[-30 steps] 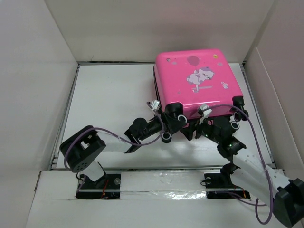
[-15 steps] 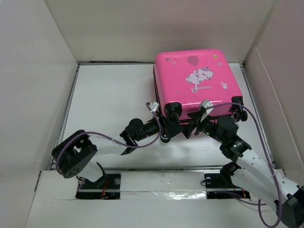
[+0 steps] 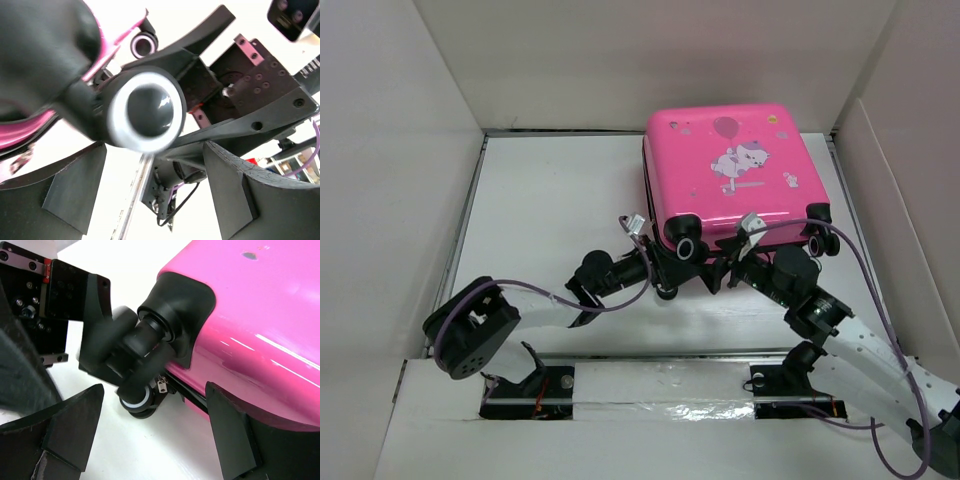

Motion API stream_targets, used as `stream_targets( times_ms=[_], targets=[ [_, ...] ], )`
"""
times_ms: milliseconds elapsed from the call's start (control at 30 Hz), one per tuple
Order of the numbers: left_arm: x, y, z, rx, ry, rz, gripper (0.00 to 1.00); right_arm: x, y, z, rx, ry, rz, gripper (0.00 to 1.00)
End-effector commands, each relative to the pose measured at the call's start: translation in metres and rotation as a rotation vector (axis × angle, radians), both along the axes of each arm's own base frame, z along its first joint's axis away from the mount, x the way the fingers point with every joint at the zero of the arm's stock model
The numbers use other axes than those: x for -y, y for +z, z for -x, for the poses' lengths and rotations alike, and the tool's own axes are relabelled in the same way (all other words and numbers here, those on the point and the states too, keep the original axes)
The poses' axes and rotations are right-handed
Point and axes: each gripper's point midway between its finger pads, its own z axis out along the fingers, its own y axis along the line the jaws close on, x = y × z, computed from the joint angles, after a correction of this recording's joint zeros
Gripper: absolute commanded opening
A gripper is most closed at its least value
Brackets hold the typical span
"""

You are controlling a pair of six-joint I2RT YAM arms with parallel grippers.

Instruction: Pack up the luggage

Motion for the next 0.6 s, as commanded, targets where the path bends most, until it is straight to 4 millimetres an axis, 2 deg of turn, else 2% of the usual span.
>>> stream_targets(
  times_ms=[0, 167, 200, 333, 567],
  targets=[
    [-0.013, 0.019, -0.003, 0.056, 0.037, 0.036, 0.74, 0.004, 0.010, 0.000, 0.022, -0.030, -0.030, 0.88],
    [-0.011, 0.024, -0.005, 0.071, 0.039, 0.034, 0.75, -0.008, 0.008, 0.001, 0.025, 0.022, -0.018, 0.89],
    [-0.009, 0.026, -0.005, 0.073, 0.031, 0.040, 0.75, -0.010, 0.015, -0.001, 0.037, 0.026, -0.020, 0.89],
    [-0.004, 0.030, -0.003, 0.073, 0.003, 0.069, 0.74, -0.019, 0.022, -0.008, 0.061, 0.037, -0.019, 0.89],
    [-0.003, 0.025, -0.001, 0.058, -0.014, 0.074, 0.74, -0.039, 0.023, -0.019, 0.062, 0.075, -0.049, 0.88]
  ],
)
